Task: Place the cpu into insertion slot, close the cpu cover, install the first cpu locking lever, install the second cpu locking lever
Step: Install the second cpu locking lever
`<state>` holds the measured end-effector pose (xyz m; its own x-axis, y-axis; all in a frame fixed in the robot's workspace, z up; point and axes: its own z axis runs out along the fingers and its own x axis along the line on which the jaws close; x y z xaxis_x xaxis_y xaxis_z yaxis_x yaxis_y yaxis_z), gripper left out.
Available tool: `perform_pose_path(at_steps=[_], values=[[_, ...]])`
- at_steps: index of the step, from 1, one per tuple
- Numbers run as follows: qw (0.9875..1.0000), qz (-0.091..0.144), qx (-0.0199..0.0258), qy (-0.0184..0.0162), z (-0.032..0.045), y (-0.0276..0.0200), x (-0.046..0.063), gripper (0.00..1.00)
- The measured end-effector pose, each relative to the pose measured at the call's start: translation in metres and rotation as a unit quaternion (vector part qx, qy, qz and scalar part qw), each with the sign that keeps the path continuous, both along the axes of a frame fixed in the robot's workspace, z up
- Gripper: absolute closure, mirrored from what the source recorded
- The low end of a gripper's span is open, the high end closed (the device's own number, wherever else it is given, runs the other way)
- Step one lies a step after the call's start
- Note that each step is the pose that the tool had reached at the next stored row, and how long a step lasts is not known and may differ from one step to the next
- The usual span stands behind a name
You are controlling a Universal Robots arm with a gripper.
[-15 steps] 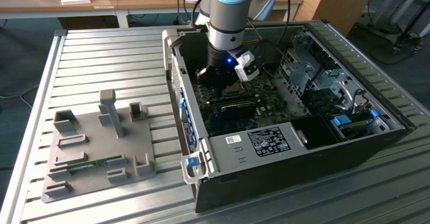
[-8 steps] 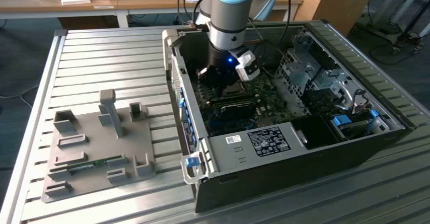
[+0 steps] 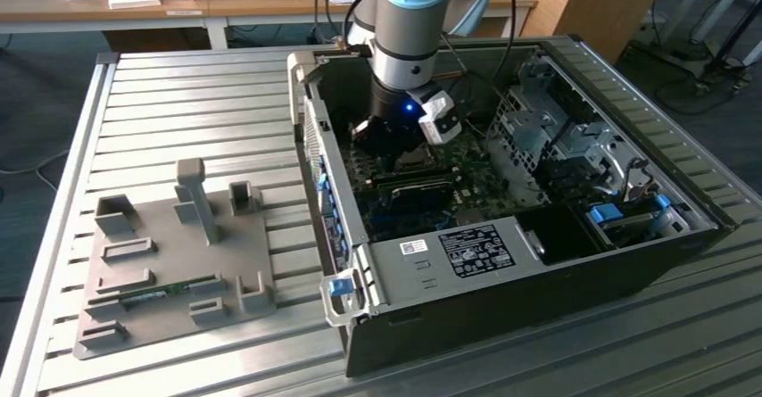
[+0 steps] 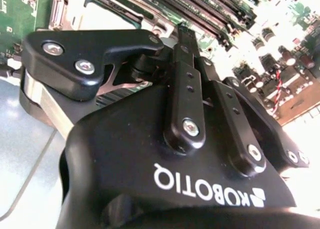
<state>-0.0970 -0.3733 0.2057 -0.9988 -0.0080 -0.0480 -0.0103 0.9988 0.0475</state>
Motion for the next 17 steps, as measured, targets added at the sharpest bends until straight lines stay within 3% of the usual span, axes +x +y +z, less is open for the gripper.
perform_pose_path(at_steps=[11, 17], values=[[1.0000, 0.000, 0.0064, 0.0002, -0.0059, -0.0001, 0.0000, 0.89], [0.9999, 0.000, 0.0165, -0.0001, -0.0074, 0.0001, 0.0000, 0.89]])
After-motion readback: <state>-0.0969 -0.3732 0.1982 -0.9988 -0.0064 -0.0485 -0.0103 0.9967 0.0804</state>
